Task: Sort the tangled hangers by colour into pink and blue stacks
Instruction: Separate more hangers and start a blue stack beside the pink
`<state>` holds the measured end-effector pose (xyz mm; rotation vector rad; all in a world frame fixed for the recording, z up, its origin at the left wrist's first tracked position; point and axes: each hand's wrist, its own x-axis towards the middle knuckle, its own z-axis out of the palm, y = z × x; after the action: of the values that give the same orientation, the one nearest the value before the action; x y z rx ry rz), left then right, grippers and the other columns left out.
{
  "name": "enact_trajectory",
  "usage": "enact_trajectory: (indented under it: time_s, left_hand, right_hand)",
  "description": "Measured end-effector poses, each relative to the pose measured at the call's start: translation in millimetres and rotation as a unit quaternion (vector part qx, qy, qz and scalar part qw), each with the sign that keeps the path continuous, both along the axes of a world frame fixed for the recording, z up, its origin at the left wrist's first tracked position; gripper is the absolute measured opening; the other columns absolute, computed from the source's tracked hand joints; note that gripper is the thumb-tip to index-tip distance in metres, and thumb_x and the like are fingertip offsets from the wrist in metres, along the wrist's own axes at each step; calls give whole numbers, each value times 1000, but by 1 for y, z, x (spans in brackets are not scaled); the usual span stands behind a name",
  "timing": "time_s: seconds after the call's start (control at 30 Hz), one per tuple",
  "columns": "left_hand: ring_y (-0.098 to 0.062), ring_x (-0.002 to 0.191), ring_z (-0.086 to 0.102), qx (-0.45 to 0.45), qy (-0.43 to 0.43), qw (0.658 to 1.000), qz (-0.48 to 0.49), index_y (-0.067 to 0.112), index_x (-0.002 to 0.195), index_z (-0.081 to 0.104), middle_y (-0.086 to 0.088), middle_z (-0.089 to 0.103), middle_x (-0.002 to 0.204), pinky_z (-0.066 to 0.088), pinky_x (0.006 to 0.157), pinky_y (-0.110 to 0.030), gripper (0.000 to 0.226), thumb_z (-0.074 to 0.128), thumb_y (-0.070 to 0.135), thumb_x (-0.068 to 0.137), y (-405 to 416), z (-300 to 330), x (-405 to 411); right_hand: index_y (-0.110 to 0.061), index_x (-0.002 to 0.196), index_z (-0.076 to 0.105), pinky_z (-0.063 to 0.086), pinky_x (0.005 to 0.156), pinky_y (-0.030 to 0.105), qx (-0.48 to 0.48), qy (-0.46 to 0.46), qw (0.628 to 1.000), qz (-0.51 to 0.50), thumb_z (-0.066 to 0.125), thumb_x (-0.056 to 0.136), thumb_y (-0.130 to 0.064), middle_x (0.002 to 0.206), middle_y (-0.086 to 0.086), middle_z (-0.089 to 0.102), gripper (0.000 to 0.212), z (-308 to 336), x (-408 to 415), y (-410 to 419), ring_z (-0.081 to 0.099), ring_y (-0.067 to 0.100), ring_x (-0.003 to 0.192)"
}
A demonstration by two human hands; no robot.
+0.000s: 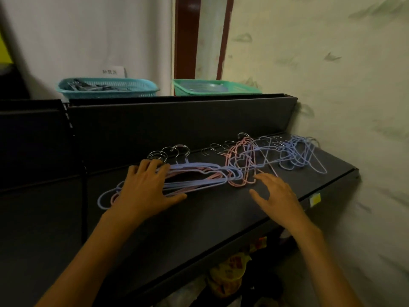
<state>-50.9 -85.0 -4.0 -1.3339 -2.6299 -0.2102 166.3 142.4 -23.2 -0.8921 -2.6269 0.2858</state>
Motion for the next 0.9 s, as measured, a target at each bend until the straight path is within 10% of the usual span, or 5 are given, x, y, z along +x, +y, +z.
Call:
enact_trajectory:
  time_s: [0.9]
  left_hand:
    - [-25,119,38,174,-81,956,221,18,137,42,-7,38,133,38,98,-42,86,71,54,64,61,0,70]
  right_hand:
    - [-23,132,48,34,106,37,-34,31,975,218,63,83,-45,138,2,47,56,1,-55,217,41,19,127]
